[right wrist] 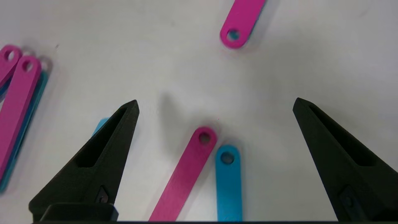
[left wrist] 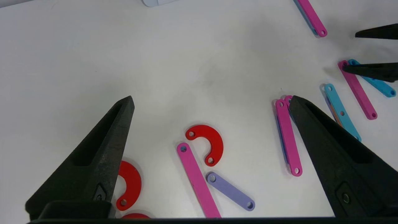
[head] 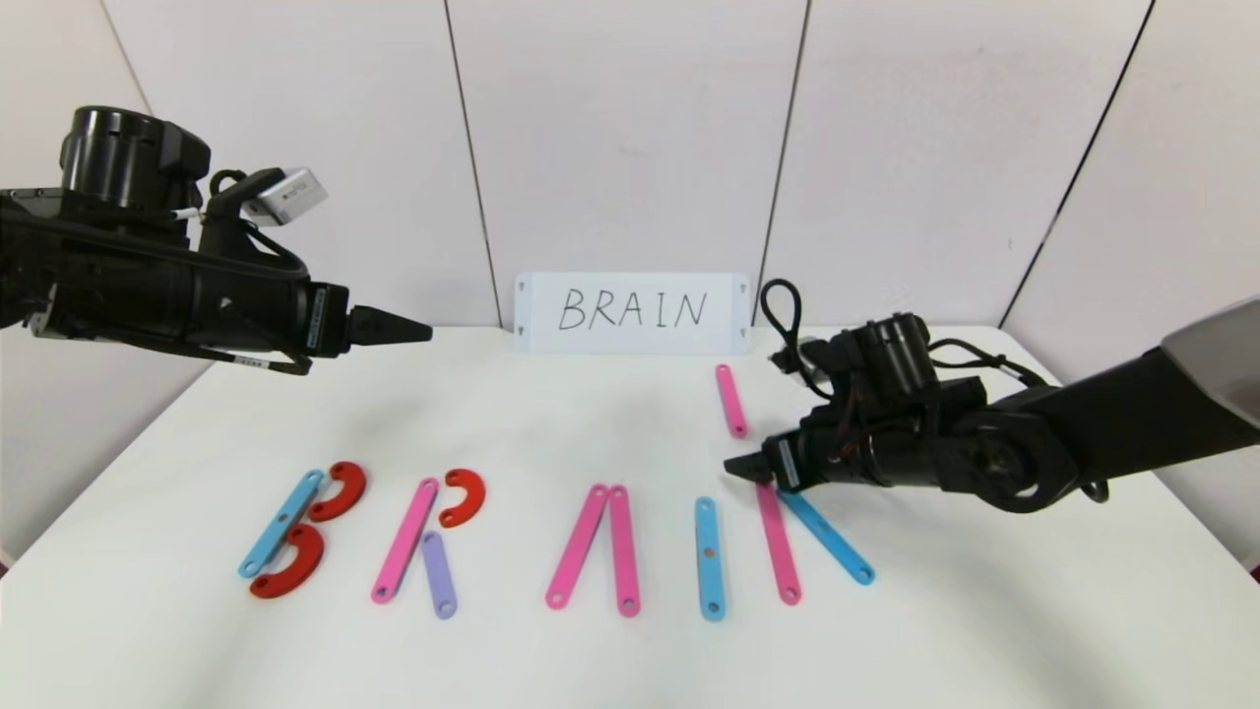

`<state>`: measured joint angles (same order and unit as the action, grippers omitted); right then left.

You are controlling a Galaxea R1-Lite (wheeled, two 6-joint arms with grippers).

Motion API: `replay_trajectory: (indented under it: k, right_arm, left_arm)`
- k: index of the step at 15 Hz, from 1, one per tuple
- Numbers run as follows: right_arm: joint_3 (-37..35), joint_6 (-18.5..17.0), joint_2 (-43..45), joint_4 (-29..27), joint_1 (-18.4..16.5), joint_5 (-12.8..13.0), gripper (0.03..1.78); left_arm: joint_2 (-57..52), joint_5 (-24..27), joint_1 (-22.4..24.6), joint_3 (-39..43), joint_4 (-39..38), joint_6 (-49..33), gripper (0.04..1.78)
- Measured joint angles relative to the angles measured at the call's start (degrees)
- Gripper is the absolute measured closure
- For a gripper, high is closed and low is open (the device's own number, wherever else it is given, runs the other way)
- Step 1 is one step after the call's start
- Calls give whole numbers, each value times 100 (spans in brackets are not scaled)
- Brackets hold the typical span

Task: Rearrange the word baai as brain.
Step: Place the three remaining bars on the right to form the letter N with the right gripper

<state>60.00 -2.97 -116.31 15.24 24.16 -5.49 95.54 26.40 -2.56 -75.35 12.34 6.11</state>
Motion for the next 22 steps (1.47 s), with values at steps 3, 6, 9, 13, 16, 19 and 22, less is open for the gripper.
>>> replay_trajectory:
  k: [3,6,9,13,16,19,22]
  right_arm:
    - [741,17,-430,-13,41,530,7]
    - [1641,4,-972,-78,63,868,7]
    - [2376,-13,-1530,-129,48,1050,7]
    - [2773,-24,-1944,-116,0,1061,8]
    - [2798,-33,-2016,-99,4,1056,20]
    - [2784,-38,-2027,-94,20,1058,56]
    - [2782,-44,-2035,-102,26,1061,111]
  left_arm:
    - [5,-2,0,5,-2,1,8]
    - [5,0,2,5,-2,1,8]
    - [11,0,2,2,0,0,8]
    - [27,-2,0,0,0,0,8]
    - [35,2,0,-1,-2,1,8]
    - [35,-2,0,2,0,0,8]
    - [35,2,0,5,0,1,8]
